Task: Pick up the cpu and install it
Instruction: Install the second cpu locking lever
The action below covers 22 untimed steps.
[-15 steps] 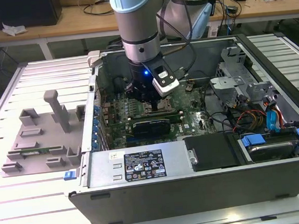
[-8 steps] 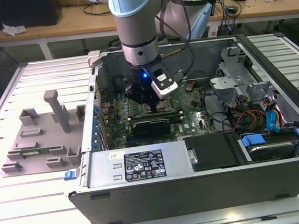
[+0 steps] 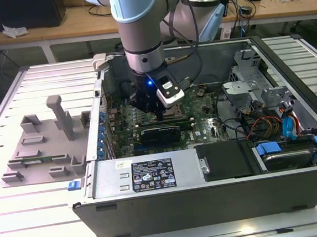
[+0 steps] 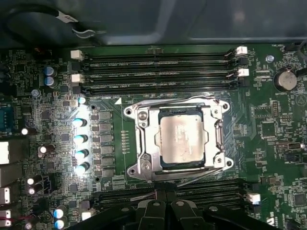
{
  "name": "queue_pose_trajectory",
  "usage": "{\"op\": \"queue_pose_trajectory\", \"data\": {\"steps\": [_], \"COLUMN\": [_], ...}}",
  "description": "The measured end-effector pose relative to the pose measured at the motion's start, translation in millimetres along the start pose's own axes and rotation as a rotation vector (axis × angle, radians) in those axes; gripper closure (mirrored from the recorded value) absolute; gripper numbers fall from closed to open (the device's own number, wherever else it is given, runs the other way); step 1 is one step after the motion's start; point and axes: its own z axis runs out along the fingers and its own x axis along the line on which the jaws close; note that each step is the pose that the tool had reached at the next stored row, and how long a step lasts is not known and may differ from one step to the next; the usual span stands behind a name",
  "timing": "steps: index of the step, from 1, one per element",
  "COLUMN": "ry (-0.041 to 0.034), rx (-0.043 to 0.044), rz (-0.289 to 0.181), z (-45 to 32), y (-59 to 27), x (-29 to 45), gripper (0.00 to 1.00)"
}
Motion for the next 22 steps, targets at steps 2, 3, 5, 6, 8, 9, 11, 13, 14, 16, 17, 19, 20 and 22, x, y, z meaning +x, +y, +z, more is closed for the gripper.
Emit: {"op": "queue_pose_trajectory", "data": {"steps": [2,3,5,6,8,9,11,13,14,16,17,19,20,22], "ry": [0.0001,-0.0006,-0.0008,-0.0037,-0.008,-0.0093,-0.0096,-0.0097,-0.0094,-0.0096,-0.0097,-0.0098,-0.0093,-0.0086], "rx": [0.0,-0.0011,-0.0263,-0.0591,-0.0886,-0.1046,-0.1333,-0.147,-0.1598,-0.1707,-0.1791,-0.1867,-0.1911,-0.195], "rz": [0.0,-0.002,0.0,-0.002,-0.014,-0.021,-0.036,-0.04,-0.042,-0.044,-0.046,-0.049,-0.052,-0.056], "z": [0.0,0.0,0.3,0.6,1.4,3.1,8.6,10.5,11.3,12.1,12.8,14.3,16.1,17.5], "y": [-0.9,-2.5,-8.6,-11.0,-17.3,-18.4,-20.2,-20.3,-20.4,-20.4,-20.4,-20.4,-20.6,-20.7], "x": [2.7,8.2,8.0,9.0,12.5,16.1,21.9,23.0,23.3,23.8,24.1,24.5,25.1,25.8], "gripper": [0.89,0.89,0.89,0.89,0.89,0.89,0.89,0.89,0.89,0.89,0.89,0.89,0.89,0.89]}}
